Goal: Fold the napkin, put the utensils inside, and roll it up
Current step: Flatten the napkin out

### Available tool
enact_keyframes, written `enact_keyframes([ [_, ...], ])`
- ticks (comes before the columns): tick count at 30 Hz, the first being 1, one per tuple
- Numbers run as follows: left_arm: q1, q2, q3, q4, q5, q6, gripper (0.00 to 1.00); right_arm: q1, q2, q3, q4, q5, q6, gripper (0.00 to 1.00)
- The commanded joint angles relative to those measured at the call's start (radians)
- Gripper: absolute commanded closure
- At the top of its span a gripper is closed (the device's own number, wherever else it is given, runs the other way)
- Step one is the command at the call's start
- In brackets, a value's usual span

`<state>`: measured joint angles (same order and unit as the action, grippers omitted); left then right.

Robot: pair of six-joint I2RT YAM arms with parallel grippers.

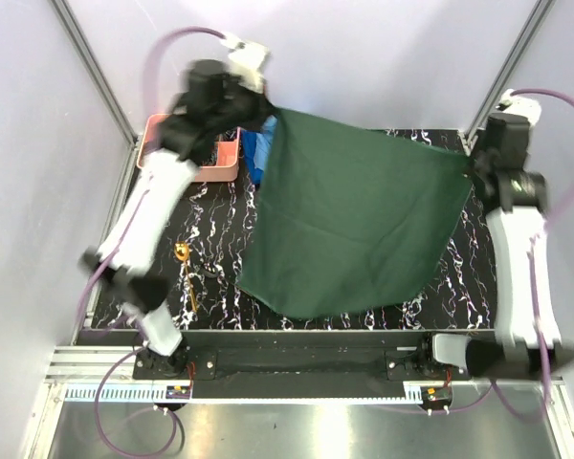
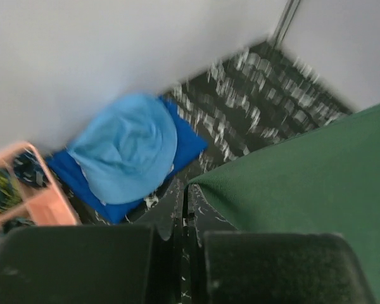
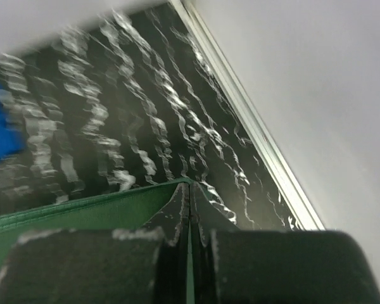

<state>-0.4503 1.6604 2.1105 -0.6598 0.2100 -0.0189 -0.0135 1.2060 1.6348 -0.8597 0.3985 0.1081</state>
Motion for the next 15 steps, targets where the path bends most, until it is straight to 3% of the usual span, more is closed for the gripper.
enact_keyframes([
  [1,0.018,0.281,0.095,0.035,-0.026,0.053,1.00,-0.176,0.180,-0.130,0.230,-0.010,-0.036,1.00],
  [4,0.032,0.483,0.219,0.061,-0.063,0.053,1.00,-0.244,0.355,-0.135,0.339,-0.084,-0.068,1.00],
  [5,0.035,0.531,0.255,0.072,-0.081,0.059,0.97,-0.249,0.404,-0.101,0.381,-0.099,-0.076,1.00],
  [6,0.042,0.576,0.316,0.103,-0.090,0.054,0.84,-0.250,0.456,-0.075,0.399,-0.121,-0.085,1.00],
  [8,0.044,0.663,0.350,0.146,-0.052,0.060,0.84,-0.253,0.616,0.036,0.406,-0.165,-0.099,1.00],
  [9,0.044,0.674,0.326,0.222,-0.032,0.063,0.78,-0.253,0.666,0.080,0.406,-0.173,-0.100,1.00],
  [10,0.042,0.668,0.295,0.270,-0.020,0.062,0.54,-0.253,0.757,0.123,0.398,-0.196,-0.104,1.00],
  [12,0.041,0.627,0.188,0.395,-0.003,0.057,0.50,-0.253,0.834,0.236,0.378,-0.213,-0.104,1.00],
  [13,0.039,0.613,0.165,0.419,-0.009,0.056,0.35,-0.252,0.895,0.269,0.370,-0.223,-0.104,1.00],
  [15,0.039,0.587,0.132,0.425,-0.031,0.051,0.30,-0.252,0.946,0.351,0.341,-0.250,-0.104,1.00],
])
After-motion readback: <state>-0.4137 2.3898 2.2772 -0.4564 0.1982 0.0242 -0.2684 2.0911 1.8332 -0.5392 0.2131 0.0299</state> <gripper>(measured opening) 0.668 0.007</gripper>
